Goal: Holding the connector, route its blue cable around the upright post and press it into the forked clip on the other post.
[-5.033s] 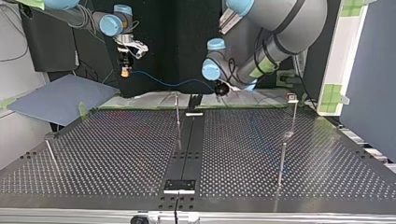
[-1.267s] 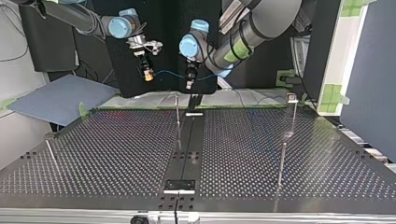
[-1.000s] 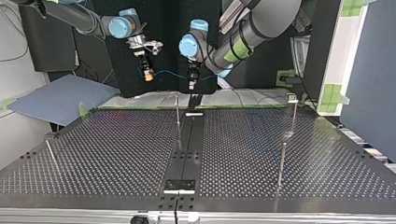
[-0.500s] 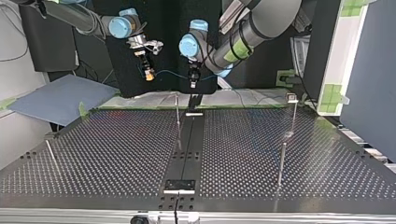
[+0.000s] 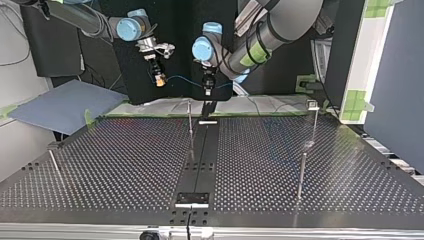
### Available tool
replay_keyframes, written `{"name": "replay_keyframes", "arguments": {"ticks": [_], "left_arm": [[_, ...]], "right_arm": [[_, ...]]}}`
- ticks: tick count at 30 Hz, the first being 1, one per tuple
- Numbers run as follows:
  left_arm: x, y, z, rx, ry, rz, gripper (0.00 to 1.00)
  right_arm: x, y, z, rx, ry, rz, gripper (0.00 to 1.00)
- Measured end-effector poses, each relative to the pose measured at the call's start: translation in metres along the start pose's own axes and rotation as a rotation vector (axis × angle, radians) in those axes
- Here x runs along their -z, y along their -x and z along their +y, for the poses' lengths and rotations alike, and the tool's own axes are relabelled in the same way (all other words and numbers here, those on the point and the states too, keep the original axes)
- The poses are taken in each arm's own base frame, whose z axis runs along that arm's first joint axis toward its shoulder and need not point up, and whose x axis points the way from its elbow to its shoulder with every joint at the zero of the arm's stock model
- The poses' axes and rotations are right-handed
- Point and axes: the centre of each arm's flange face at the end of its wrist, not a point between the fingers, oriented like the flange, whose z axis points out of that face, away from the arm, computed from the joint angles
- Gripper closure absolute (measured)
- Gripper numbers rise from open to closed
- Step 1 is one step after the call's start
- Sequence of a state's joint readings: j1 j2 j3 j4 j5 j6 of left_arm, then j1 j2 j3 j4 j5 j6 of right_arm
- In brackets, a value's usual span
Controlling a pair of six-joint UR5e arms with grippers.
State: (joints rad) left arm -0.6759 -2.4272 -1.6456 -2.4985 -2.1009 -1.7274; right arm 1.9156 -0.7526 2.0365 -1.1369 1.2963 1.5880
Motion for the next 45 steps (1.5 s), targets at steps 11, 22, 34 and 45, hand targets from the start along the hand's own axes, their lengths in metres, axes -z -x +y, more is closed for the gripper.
{"name": "replay_keyframes", "arguments": {"ticks": [11, 22, 34, 45], "left_arm": [[-0.003, 0.004, -0.001, 0.012, 0.034, -0.05, 1.0], [-0.011, -0.014, 0.0, 0.006, 0.022, -0.038, 1.0], [-0.027, -0.014, -0.007, 0.023, 0.022, -0.059, 1.0], [-0.034, -0.01, -0.007, 0.026, 0.003, -0.062, 1.0]], "right_arm": [[0.0, 0.0, 0.007, -0.003, 0.024, 0.002, 1.0], [-0.008, 0.005, 0.022, -0.003, 0.049, 0.005, 1.0], [-0.015, 0.002, 0.038, -0.009, 0.067, 0.02, 1.0], [-0.036, -0.006, 0.051, -0.006, 0.072, 0.04, 1.0]]}}
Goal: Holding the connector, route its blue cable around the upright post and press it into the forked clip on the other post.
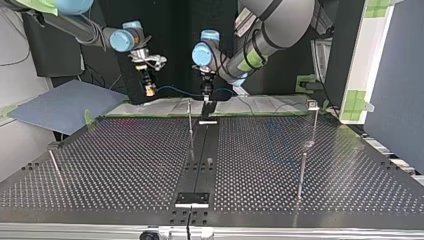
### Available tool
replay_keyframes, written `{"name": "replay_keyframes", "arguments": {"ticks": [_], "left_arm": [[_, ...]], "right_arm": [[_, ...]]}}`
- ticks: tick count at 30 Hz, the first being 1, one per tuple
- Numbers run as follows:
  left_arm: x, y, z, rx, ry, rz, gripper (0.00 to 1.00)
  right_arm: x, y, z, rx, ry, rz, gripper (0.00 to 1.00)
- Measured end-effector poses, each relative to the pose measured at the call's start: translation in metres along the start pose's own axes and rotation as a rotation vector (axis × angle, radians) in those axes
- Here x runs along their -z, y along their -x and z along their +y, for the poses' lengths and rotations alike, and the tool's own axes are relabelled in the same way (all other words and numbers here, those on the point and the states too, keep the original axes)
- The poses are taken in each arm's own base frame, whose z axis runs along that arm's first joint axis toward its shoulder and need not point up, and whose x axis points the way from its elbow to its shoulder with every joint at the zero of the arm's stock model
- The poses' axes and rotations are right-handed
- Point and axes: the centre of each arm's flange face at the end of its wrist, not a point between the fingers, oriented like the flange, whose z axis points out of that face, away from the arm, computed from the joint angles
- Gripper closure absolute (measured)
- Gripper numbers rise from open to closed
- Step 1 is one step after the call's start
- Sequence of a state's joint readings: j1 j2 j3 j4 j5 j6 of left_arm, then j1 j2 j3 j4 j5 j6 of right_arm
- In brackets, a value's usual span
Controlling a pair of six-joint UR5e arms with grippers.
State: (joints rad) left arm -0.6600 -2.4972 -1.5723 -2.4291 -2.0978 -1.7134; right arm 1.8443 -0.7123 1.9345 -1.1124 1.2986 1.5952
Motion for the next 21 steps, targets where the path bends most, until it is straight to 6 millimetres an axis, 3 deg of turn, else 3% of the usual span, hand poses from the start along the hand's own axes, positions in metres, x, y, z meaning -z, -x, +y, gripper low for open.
{"name": "replay_keyframes", "arguments": {"ticks": [21], "left_arm": [[-0.005, 0.001, 0.003, -0.005, -0.019, 0.005, 1.0]], "right_arm": [[-0.007, 0.002, 0.02, -0.015, 0.02, -0.001, 1.0]]}}
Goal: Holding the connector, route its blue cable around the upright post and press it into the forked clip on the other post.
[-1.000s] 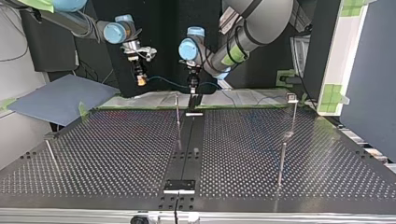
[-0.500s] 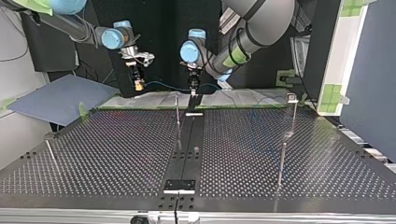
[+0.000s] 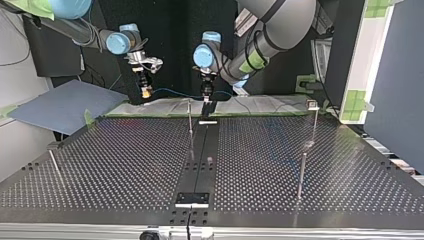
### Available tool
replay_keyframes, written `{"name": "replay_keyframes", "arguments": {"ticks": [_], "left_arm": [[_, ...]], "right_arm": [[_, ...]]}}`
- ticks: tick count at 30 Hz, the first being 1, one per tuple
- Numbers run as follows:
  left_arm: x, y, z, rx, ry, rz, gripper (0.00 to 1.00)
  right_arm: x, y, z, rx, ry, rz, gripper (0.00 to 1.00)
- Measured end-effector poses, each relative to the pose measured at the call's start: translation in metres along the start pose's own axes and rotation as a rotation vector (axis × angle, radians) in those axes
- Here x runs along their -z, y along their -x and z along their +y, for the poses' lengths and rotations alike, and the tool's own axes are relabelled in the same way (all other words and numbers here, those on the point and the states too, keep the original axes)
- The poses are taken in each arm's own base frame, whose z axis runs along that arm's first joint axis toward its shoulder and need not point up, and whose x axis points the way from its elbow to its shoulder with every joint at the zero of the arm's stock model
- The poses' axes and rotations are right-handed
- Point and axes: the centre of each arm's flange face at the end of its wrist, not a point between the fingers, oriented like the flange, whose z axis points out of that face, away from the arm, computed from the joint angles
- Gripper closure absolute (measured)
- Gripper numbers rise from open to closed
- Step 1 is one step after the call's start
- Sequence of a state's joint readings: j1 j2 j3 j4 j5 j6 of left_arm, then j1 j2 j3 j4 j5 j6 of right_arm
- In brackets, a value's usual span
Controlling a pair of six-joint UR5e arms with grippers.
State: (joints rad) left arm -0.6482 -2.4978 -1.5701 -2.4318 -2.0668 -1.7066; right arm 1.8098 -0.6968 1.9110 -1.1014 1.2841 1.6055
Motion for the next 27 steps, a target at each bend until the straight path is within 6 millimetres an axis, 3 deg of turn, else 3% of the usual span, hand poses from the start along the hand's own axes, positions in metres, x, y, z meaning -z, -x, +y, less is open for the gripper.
{"name": "replay_keyframes", "arguments": {"ticks": [11, 21, 27], "left_arm": [[-0.008, 0.005, -0.001, 0.002, -0.006, -0.001, 1.0], [-0.024, -0.017, 0.002, -0.016, 0.02, 0.025, 1.0], [-0.037, -0.008, -0.001, -0.021, 0.027, 0.026, 1.0]], "right_arm": [[-0.009, -0.005, 0.003, 0.006, 0.004, 0.002, 1.0], [-0.015, -0.008, 0.006, 0.009, 0.003, -0.001, 1.0], [-0.015, -0.008, 0.007, 0.009, 0.007, 0.0, 1.0]]}}
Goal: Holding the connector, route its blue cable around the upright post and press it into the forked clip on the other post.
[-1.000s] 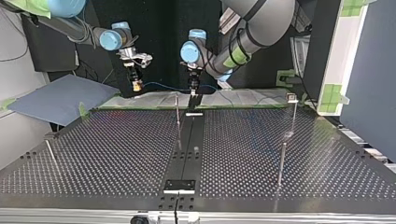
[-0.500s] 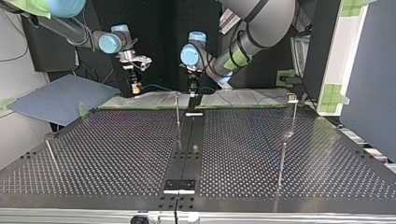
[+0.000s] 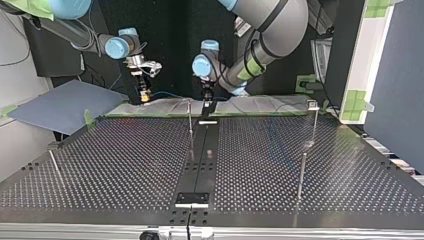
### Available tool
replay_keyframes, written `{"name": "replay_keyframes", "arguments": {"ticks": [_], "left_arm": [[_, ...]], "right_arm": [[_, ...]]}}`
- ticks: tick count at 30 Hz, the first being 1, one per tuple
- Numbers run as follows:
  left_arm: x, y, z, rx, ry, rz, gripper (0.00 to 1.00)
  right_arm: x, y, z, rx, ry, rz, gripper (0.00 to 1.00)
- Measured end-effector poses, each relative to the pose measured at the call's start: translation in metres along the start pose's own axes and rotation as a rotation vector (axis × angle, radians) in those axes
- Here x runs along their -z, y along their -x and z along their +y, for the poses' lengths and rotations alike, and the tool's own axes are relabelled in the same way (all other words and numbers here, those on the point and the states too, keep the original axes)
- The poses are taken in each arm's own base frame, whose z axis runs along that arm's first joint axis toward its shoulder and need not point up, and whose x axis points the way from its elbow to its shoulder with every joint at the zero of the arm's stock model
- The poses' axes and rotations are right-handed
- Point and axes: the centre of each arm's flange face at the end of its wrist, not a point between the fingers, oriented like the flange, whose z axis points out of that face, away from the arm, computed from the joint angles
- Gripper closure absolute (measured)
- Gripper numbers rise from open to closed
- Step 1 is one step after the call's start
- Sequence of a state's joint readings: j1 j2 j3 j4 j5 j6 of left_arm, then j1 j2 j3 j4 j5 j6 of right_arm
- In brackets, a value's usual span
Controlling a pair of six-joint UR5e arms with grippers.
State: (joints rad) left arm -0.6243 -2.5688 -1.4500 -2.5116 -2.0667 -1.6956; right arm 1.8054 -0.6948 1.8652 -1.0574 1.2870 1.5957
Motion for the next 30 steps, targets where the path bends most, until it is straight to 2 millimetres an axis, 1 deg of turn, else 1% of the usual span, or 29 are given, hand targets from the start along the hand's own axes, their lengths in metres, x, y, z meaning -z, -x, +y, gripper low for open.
{"name": "replay_keyframes", "arguments": {"ticks": [6, 21, 30], "left_arm": [[-0.012, 0.013, -0.001, -0.003, 0.005, 0.0, 1.0], [-0.024, 0.02, 0.006, -0.008, -0.006, 0.003, 1.0], [-0.032, 0.03, 0.003, -0.012, -0.019, 0.003, 1.0]], "right_arm": [[-0.004, -0.002, 0.002, 0.001, 0.008, 0.008, 1.0], [-0.019, -0.005, 0.008, 0.004, 0.02, 0.01, 1.0], [-0.034, -0.012, 0.015, 0.007, 0.025, 0.024, 1.0]]}}
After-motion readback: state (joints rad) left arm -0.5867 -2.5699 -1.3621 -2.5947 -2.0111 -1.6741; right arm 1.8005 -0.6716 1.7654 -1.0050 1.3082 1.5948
